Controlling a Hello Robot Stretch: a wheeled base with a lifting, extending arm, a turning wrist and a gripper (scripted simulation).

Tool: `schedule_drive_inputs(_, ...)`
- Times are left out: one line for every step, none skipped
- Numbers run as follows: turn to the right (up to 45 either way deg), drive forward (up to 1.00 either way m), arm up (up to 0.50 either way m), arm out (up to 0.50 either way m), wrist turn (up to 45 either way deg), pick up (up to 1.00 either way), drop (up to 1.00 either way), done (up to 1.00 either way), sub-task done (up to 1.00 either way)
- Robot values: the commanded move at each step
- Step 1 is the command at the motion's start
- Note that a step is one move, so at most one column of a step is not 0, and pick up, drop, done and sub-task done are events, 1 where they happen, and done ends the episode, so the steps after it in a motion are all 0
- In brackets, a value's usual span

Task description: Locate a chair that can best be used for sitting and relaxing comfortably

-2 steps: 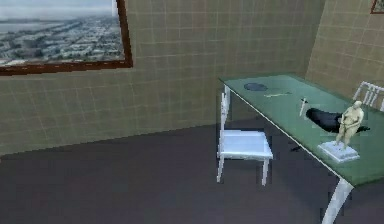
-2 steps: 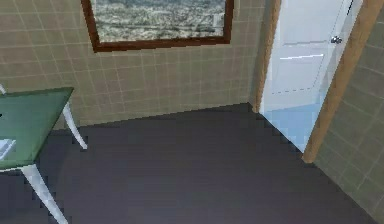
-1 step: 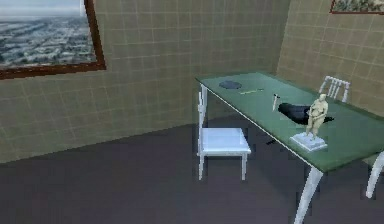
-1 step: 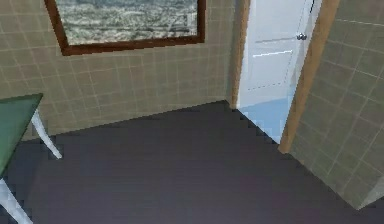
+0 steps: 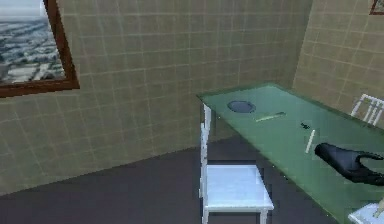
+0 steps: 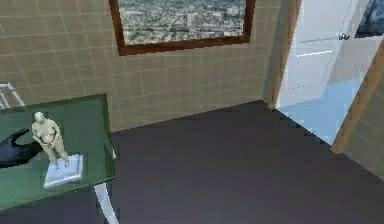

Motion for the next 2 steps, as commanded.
schedule_drive_inputs(12.0, 0.00, 0.00, 0.00, 0.0, 0.00, 0.00, 0.00, 0.00)
schedule_drive_inputs(0.0, 0.00, 0.00, 0.00, 0.0, 0.00, 0.00, 1.00, 0.00)
